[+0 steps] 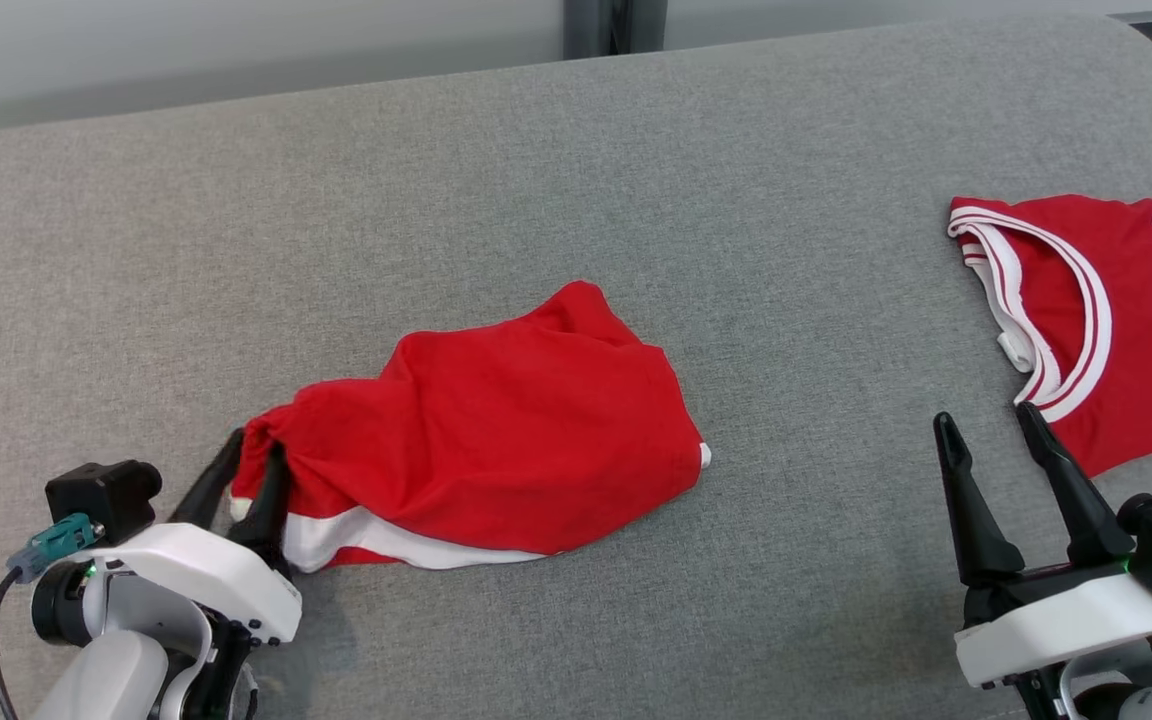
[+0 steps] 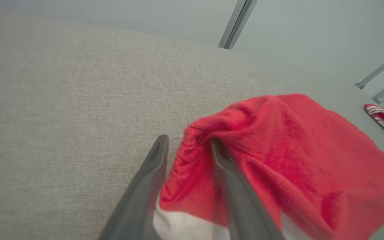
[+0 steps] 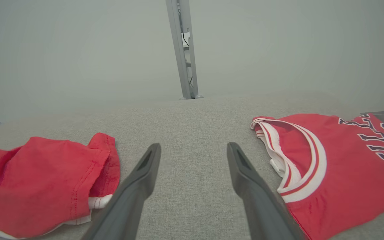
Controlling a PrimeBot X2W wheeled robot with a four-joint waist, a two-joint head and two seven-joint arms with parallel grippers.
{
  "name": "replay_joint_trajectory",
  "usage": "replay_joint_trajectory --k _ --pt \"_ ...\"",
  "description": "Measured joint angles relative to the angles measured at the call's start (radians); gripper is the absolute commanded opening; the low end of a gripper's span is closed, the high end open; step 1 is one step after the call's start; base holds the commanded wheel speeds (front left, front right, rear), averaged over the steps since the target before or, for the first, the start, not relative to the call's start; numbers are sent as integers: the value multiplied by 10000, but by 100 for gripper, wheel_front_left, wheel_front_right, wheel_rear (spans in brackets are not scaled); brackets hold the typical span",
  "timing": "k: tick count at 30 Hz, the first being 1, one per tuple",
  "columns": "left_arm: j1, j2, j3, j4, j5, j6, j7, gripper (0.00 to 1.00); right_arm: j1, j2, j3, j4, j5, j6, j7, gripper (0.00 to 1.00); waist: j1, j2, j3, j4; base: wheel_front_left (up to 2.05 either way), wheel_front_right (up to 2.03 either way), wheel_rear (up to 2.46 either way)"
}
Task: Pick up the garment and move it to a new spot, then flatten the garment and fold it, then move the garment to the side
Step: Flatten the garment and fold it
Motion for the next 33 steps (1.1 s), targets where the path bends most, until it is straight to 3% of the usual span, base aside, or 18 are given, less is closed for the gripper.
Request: replay_joint_trajectory --k 8,20,33 --pt "-10 -136 518 184 370 127 -1647 100 14 -12 -146 -140 -121 0 -157 100 0 0 -270 134 0 0 0" --pt "1737 -69 1179 -2853 2819 1682 -2088 100 379 -186 -82 -192 -343 0 -25 100 0 0 -1108 720 0 0 0" --pt "2391 -113 897 -3476 2968 1833 -2065 100 644 -311 -104 -341 -332 0 328 100 0 0 -1362 1309 0 0 0"
